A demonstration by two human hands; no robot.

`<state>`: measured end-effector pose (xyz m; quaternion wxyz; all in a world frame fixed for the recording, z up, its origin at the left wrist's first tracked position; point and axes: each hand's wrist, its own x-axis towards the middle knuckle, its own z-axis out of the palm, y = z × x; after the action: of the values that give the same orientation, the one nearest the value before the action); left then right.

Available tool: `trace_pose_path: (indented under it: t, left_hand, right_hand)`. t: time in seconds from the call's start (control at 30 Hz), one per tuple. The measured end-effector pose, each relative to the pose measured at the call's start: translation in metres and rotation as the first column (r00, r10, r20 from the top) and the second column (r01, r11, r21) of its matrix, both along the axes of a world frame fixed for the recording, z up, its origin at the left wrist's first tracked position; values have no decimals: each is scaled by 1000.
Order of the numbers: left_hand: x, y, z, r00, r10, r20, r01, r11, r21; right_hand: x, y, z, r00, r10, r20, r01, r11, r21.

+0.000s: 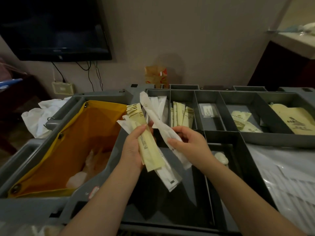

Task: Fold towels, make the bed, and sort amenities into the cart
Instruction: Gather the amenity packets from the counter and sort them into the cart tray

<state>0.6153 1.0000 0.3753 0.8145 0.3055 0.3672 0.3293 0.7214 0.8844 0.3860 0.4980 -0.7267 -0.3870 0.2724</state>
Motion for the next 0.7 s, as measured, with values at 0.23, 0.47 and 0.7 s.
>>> trace_pose_path:
  t: [0.23, 0.47, 0.7]
  left_hand:
    - [4, -1, -1, 1000, 13, -6, -13, 999, -29]
    - [4, 3, -5, 998, 58, -34, -61, 995, -75]
    - [6, 8, -5, 996, 73, -44, -75, 996, -46]
  right_hand:
    - [-2, 0, -4, 990, 81, 116, -78, 996, -31]
    - [-5, 2, -2, 991, 133, 15, -132, 991, -27]
    - [19, 69, 33, 951, -209, -229, 207, 978, -36]
